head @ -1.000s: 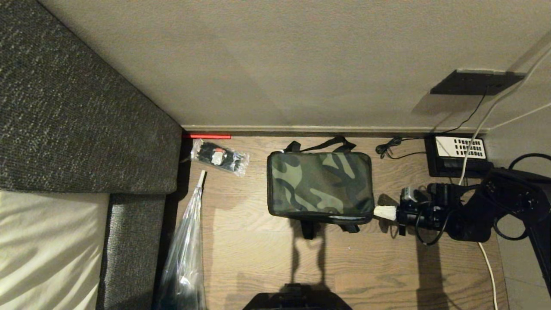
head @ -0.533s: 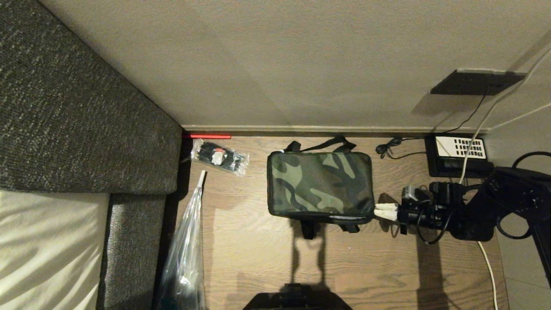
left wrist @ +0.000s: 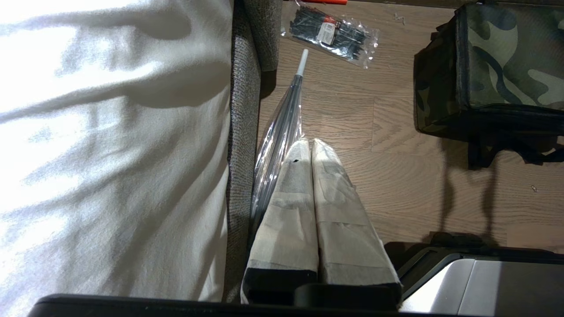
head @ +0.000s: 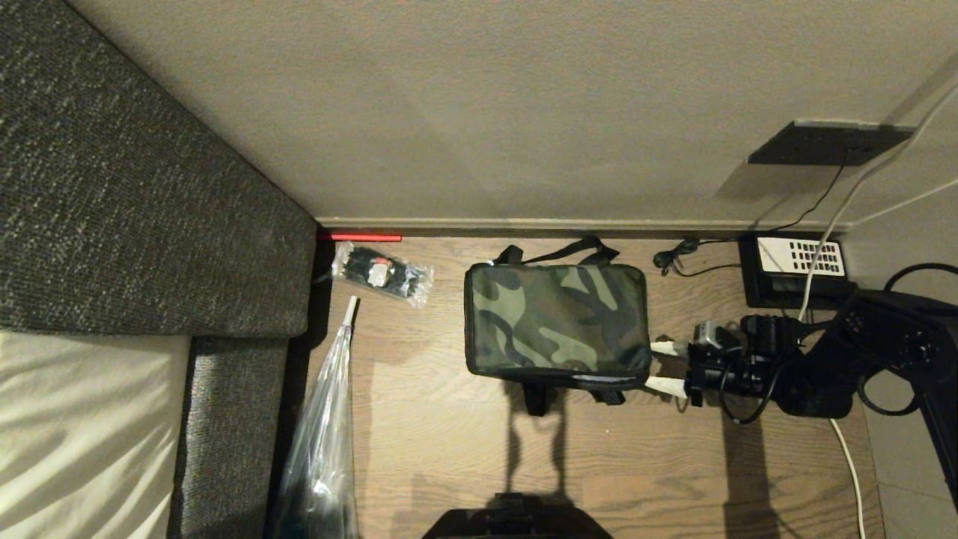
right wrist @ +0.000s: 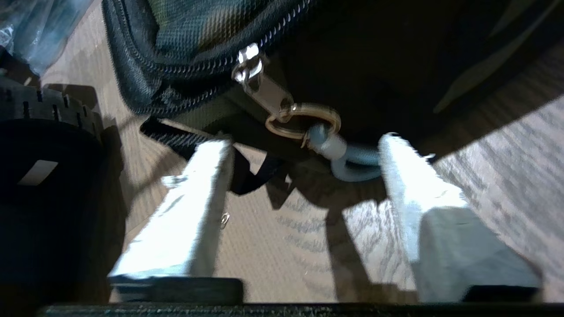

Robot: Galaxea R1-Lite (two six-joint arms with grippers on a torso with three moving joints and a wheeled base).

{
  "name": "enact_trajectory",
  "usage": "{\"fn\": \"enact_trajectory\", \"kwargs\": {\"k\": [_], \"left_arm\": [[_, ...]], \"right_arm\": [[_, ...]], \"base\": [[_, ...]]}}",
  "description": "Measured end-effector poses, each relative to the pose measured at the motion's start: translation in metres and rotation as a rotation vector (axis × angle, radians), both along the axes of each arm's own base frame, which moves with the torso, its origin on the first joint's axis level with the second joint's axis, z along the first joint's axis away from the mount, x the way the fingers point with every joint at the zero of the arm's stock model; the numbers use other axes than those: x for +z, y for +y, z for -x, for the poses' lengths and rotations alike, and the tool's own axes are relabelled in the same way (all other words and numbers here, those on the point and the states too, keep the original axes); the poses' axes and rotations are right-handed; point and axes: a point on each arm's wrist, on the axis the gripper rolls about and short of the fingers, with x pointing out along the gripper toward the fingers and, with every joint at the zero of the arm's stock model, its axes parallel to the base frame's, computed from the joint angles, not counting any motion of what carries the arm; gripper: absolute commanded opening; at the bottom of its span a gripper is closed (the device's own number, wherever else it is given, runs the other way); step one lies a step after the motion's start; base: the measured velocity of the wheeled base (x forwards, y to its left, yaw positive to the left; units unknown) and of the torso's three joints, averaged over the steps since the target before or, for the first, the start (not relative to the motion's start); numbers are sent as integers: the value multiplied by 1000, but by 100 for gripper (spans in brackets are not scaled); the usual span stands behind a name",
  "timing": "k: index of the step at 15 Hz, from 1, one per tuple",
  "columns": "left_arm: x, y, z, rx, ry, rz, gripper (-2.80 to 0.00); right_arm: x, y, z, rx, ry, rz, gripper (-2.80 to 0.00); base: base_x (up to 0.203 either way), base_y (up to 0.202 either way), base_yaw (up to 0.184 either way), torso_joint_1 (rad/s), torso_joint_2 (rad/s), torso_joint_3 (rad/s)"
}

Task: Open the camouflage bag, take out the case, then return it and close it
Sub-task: Open the top of the storage box

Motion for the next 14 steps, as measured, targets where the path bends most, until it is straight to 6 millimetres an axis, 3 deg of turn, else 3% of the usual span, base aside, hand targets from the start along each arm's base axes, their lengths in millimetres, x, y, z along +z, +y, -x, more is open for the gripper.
{"fn": "enact_trajectory", "kwargs": {"k": [11,12,14], "left_arm": [[0,0,0,0,0,0,-280],[0,0,0,0,0,0,-280],[0,0,0,0,0,0,-280]], "right_arm": [[-1,3,-18,16,-58,6,0],[-1,3,-19,18,-57,2,-280],[-2,3,-20,20,-44,-12,-280]], "base": [[0,0,0,0,0,0],[0,0,0,0,0,0],[0,0,0,0,0,0]]}}
